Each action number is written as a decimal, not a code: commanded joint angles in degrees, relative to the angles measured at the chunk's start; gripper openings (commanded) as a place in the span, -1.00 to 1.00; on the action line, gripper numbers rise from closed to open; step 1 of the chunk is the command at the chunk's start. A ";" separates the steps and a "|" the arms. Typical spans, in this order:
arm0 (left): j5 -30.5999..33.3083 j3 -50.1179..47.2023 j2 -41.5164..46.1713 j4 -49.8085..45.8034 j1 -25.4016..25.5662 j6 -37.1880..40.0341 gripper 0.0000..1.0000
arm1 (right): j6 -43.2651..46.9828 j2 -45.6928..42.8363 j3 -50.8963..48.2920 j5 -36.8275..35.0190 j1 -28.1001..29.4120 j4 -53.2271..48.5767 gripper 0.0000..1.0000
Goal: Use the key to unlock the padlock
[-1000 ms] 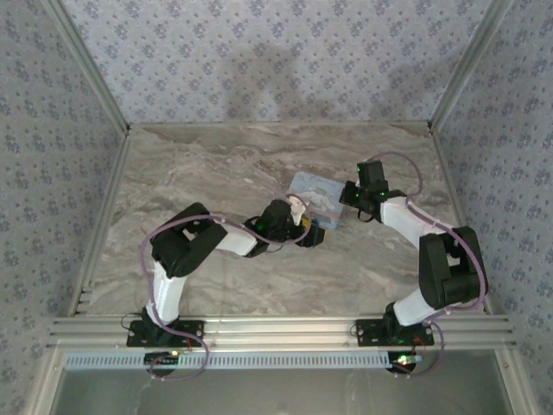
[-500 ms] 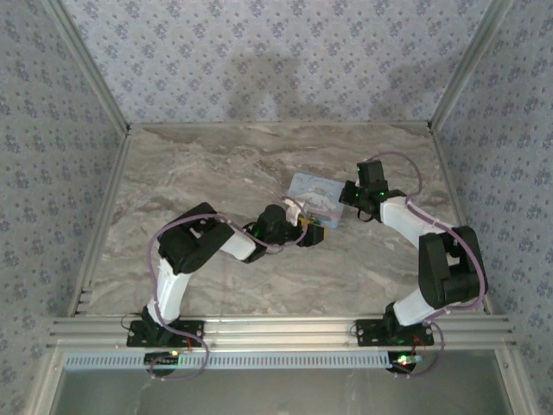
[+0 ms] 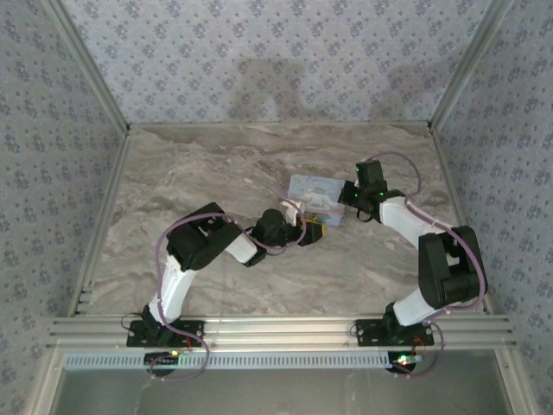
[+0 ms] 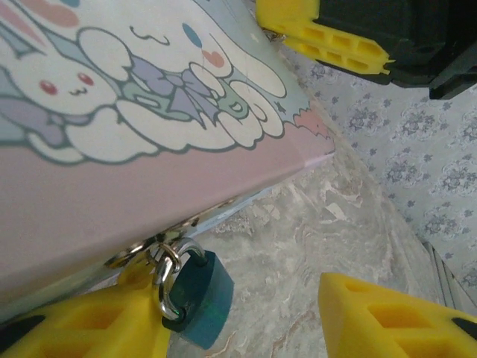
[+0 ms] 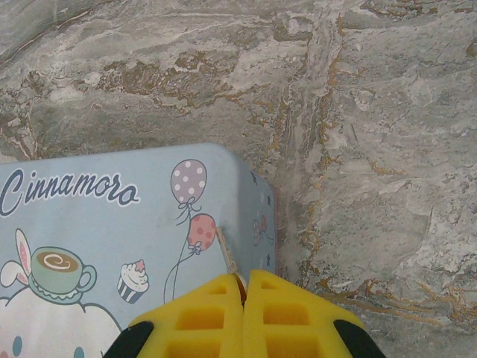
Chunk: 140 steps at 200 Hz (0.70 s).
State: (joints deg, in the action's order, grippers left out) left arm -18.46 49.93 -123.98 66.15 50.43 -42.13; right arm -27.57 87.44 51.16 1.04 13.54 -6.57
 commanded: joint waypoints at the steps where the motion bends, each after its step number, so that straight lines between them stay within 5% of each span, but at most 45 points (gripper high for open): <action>1: -0.03 1.09 -1.39 -3.74 0.63 -1.11 -0.11 | -0.20 -0.16 0.53 0.25 0.35 0.38 -1.00; 39: 0.12 1.90 -2.23 -4.42 0.69 -2.69 -0.22 | -0.35 -0.71 -0.05 0.28 0.38 0.59 -1.00; 97: -0.77 2.00 -1.24 -6.59 -0.20 -4.26 -0.64 | 0.37 -6.82 -3.06 2.49 -0.31 -0.36 -1.00; 140: -2.85 1.76 0.43 -7.90 -1.64 -7.55 -0.79 | 1.69 -18.99 -9.70 15.42 -3.48 -0.38 -1.00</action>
State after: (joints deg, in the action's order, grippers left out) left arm -19.07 51.99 -124.38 61.82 49.74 -46.52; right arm -27.29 74.54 44.64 6.52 12.05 -6.83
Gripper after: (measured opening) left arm 0.127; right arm 0.060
